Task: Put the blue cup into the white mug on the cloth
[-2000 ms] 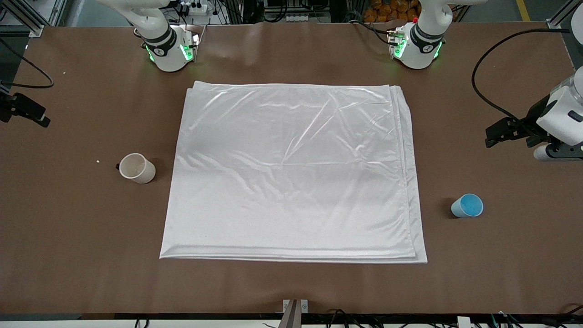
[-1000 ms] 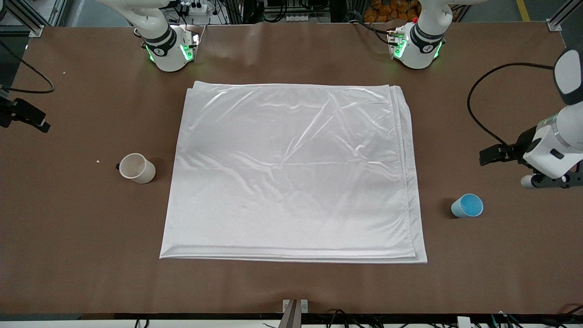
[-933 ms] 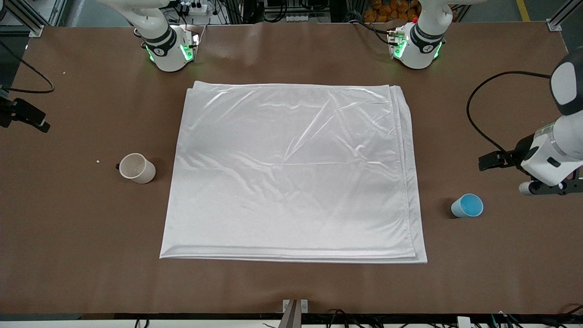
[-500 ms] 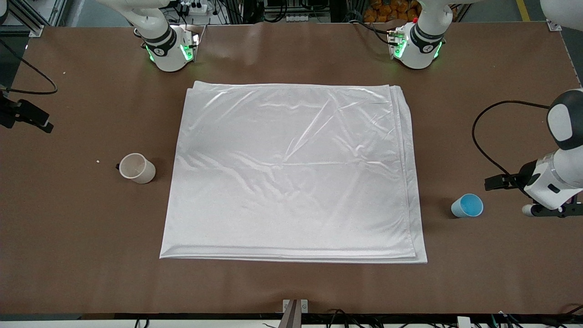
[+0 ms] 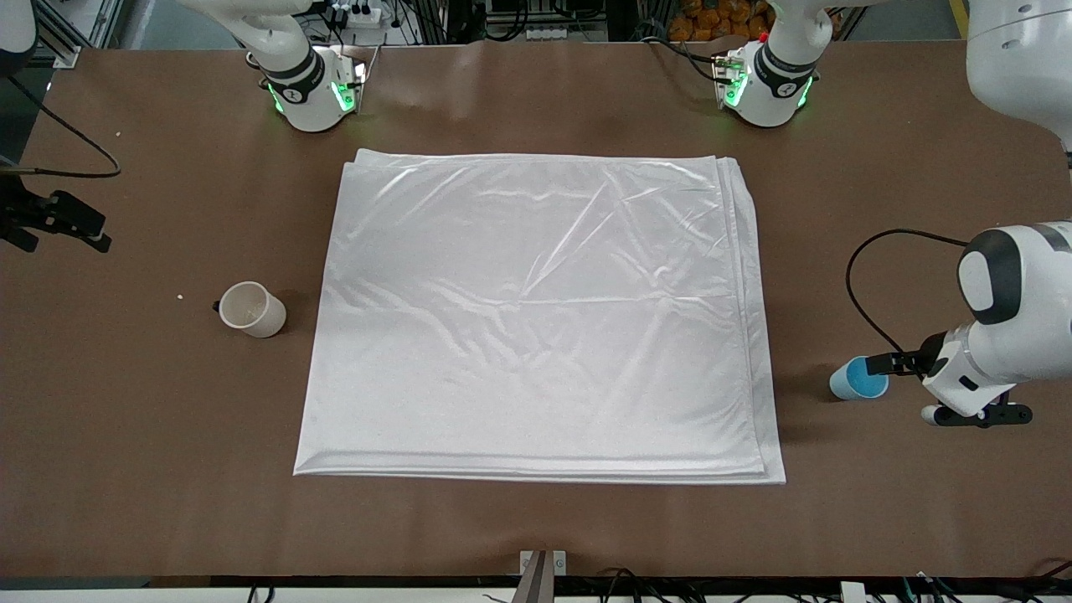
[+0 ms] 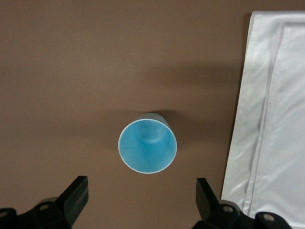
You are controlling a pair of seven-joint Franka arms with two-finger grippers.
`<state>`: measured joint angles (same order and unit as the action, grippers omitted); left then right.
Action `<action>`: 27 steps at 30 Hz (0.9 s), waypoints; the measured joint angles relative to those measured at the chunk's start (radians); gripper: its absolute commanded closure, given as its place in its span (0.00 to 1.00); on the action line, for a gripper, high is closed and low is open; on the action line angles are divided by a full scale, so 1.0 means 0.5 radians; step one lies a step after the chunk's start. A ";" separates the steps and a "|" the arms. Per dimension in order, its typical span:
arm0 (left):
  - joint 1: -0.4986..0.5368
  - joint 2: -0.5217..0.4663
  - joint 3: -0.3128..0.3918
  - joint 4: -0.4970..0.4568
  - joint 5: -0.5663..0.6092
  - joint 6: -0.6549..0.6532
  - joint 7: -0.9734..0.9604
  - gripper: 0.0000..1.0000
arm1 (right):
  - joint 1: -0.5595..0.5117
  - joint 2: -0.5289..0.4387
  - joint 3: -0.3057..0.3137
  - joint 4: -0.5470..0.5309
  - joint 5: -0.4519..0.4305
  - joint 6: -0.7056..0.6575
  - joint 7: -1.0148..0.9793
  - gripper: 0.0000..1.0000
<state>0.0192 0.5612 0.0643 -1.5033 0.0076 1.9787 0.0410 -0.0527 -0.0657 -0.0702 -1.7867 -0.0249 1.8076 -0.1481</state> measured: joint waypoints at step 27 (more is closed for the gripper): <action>0.115 0.359 0.003 0.001 0.011 0.361 0.189 0.07 | -0.066 0.149 -0.006 -0.427 0.001 0.361 -1.375 0.00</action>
<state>0.0768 0.7408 0.0658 -1.5030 0.0132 2.1595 0.1353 -0.0859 0.0086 -0.0734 -2.0000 -0.0244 1.9883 -0.8354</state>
